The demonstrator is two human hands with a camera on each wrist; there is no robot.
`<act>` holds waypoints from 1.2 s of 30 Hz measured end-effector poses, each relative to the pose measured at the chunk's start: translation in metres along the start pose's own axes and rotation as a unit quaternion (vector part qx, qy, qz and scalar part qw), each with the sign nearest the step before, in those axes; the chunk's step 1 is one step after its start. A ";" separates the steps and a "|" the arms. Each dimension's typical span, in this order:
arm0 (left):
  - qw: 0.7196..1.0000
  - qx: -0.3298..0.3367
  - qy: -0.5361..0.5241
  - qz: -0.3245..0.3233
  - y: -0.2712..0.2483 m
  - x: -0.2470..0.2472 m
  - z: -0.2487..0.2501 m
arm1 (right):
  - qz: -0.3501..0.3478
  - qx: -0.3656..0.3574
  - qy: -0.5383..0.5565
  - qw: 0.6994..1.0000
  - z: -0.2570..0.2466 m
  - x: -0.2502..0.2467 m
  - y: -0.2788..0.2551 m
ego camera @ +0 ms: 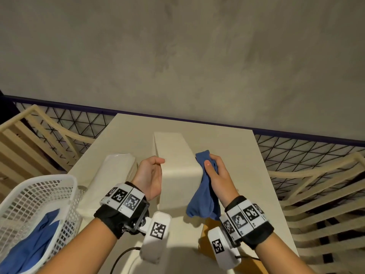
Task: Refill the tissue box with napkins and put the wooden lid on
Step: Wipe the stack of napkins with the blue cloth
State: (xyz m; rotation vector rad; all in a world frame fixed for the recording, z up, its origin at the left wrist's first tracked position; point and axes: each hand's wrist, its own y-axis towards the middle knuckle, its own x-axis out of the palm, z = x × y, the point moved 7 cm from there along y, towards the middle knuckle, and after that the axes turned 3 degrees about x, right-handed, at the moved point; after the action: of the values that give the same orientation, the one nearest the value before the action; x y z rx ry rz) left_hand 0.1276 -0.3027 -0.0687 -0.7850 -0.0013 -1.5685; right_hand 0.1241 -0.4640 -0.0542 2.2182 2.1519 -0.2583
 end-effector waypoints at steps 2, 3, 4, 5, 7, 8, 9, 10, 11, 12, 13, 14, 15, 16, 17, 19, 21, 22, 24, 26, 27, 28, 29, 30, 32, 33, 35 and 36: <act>1.000 0.004 -0.018 0.022 0.001 -0.001 0.003 | -0.010 -0.034 -0.024 0.999 -0.004 0.004 -0.007; 0.999 -0.002 -0.032 0.032 0.001 -0.002 0.004 | -0.014 -0.062 -0.044 0.997 -0.007 0.006 -0.011; 0.998 -0.015 -0.046 0.041 0.002 -0.003 0.002 | -0.015 -0.096 -0.062 0.993 -0.011 0.007 -0.014; 0.997 -0.026 -0.054 0.052 0.003 -0.005 0.001 | -0.013 -0.131 -0.081 0.988 -0.014 0.007 -0.018; 0.996 -0.038 -0.052 0.057 0.003 -0.005 -0.003 | -0.013 -0.190 -0.130 0.973 -0.021 0.008 -0.025; 0.996 -0.043 -0.046 0.056 0.003 -0.004 -0.005 | -0.008 -0.216 -0.154 0.964 -0.024 0.008 -0.029; 0.996 -0.049 -0.041 0.056 0.003 -0.002 -0.008 | 0.004 -0.248 -0.176 0.953 -0.029 0.009 -0.033; 0.996 -0.056 -0.038 0.051 0.004 -0.001 -0.011 | 0.021 -0.284 -0.195 0.939 -0.035 0.010 -0.037; 0.996 -0.060 -0.041 0.043 0.004 0.002 -0.012 | 0.037 -0.315 -0.217 0.923 -0.041 0.012 -0.041; 0.996 -0.063 -0.043 0.041 0.004 0.004 -0.013 | 0.047 -0.343 -0.246 0.905 -0.047 0.015 -0.044; 0.996 -0.063 -0.041 0.038 0.004 0.006 -0.011 | 0.049 -0.366 -0.277 0.887 -0.051 0.021 -0.047; 0.997 -0.061 -0.034 0.032 0.005 0.007 -0.011 | 0.041 -0.387 -0.308 0.868 -0.054 0.028 -0.050; 0.998 -0.058 -0.019 0.024 0.006 0.010 -0.011 | 0.028 -0.400 -0.339 0.851 -0.055 0.037 -0.051; 0.998 -0.051 0.004 0.022 0.009 0.010 -0.013 | 0.010 -0.405 -0.368 0.837 -0.055 0.048 -0.052; 0.999 -0.045 0.020 0.016 0.009 0.012 -0.015 | -0.008 -0.405 -0.394 0.825 -0.053 0.057 -0.051; 0.999 -0.041 0.023 -0.006 0.011 0.011 -0.018 | -0.044 -0.404 -0.424 0.810 -0.049 0.064 -0.049; 1.000 -0.029 0.006 -0.011 0.012 0.008 -0.014 | -0.080 -0.403 -0.422 0.808 -0.043 0.052 -0.045; 1.000 -0.023 -0.007 -0.012 0.012 0.005 -0.012 | -0.085 -0.404 -0.417 0.810 -0.039 0.041 -0.044; 1.000 -0.008 -0.010 -0.002 0.010 0.001 -0.008 | -0.081 -0.398 -0.413 0.815 -0.030 0.026 -0.044; 1.000 0.005 0.022 -0.009 0.008 0.008 -0.007 | -0.075 -0.394 -0.409 0.820 -0.028 0.034 -0.048; 0.999 0.008 0.039 -0.014 0.005 0.016 -0.008 | -0.075 -0.387 -0.397 0.829 -0.027 0.043 -0.049; 0.999 0.008 0.051 -0.019 0.005 0.019 -0.010 | -0.076 -0.382 -0.382 0.838 -0.029 0.050 -0.050; 0.998 0.014 0.059 -0.012 0.003 0.022 -0.008 | -0.078 -0.379 -0.370 0.844 -0.031 0.053 -0.050; 0.997 0.013 0.069 -0.020 0.005 0.019 -0.008 | -0.080 -0.386 -0.366 0.843 -0.034 0.051 -0.050; 0.997 0.010 0.080 -0.007 0.006 0.010 -0.005 | -0.096 -0.415 -0.382 0.820 -0.039 0.046 -0.055; 0.997 0.009 0.074 0.000 0.004 0.007 -0.001 | -0.113 -0.436 -0.389 0.804 -0.039 0.047 -0.060; 0.997 0.008 0.073 0.007 0.003 0.007 -0.001 | -0.163 -0.436 -0.371 0.803 -0.037 0.051 -0.061; 0.997 0.011 0.073 0.009 0.005 0.007 -0.004 | -0.165 -0.415 -0.360 0.819 -0.038 0.051 -0.053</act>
State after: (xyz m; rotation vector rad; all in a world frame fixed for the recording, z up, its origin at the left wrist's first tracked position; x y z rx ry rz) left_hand 0.1309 -0.3118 -0.0701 -0.6496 0.0947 -1.6020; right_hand 0.0764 -0.4064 -0.0194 1.0256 1.6888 -0.0986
